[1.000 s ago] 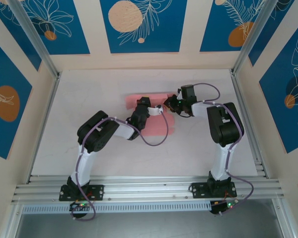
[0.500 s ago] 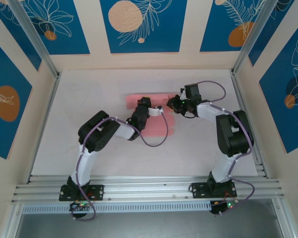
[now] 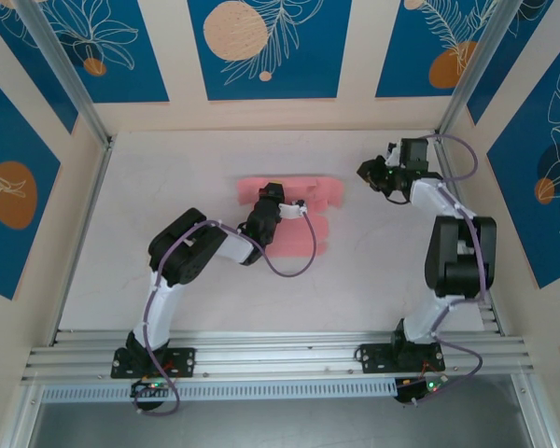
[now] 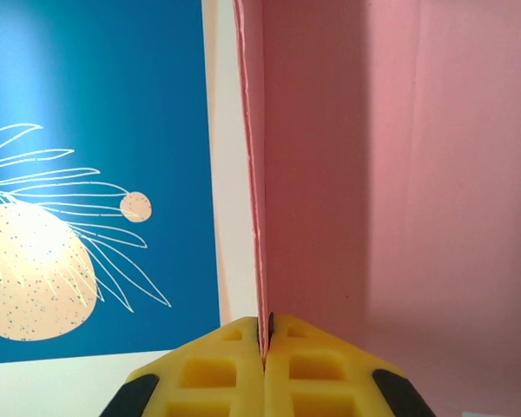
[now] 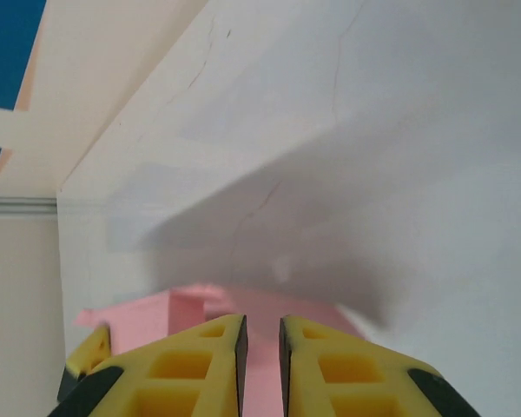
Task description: Fold the paper box
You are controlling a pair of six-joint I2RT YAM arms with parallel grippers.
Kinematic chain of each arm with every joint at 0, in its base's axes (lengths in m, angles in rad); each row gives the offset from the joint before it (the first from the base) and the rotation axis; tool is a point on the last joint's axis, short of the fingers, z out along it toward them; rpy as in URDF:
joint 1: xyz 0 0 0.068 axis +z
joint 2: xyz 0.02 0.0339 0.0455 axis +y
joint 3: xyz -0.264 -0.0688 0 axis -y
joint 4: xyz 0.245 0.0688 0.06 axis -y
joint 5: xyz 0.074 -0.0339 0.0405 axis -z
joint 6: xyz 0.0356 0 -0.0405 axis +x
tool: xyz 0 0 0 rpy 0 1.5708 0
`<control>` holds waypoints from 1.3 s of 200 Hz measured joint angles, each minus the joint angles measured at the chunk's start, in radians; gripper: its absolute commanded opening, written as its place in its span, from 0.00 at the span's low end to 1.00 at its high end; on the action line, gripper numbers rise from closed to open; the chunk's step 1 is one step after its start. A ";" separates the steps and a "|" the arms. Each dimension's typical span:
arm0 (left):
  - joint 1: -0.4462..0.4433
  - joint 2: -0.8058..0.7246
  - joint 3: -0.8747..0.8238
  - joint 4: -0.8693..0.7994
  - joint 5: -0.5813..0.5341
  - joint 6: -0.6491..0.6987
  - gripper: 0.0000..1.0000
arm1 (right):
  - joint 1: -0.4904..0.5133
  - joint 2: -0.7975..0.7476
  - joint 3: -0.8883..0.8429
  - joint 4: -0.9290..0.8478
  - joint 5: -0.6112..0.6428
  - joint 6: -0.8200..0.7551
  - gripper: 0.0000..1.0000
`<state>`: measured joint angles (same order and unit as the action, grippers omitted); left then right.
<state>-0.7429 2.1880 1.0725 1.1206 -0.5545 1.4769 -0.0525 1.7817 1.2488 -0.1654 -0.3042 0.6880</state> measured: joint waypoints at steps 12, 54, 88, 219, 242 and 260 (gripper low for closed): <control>0.000 0.002 0.000 0.003 0.000 0.000 0.00 | -0.007 0.089 0.058 0.013 -0.040 -0.008 0.20; 0.000 0.003 0.000 0.006 0.000 0.001 0.00 | 0.011 0.364 0.237 0.026 -0.172 -0.020 0.20; 0.000 0.006 0.000 0.011 0.000 0.011 0.00 | 0.043 0.413 0.249 0.027 -0.229 -0.028 0.20; 0.000 0.011 0.000 0.017 0.003 0.026 0.00 | 0.113 0.197 -0.090 0.174 -0.249 -0.069 0.24; 0.000 0.011 0.000 0.017 0.003 0.026 0.00 | 0.136 0.185 -0.124 0.206 -0.245 -0.078 0.28; 0.000 0.011 0.000 0.017 0.003 0.026 0.00 | 0.162 0.172 -0.143 0.224 -0.228 -0.093 0.31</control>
<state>-0.7429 2.1990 1.0725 1.1374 -0.5518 1.5028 0.1093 1.9537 1.1053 0.0582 -0.5323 0.5945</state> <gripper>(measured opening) 0.039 0.297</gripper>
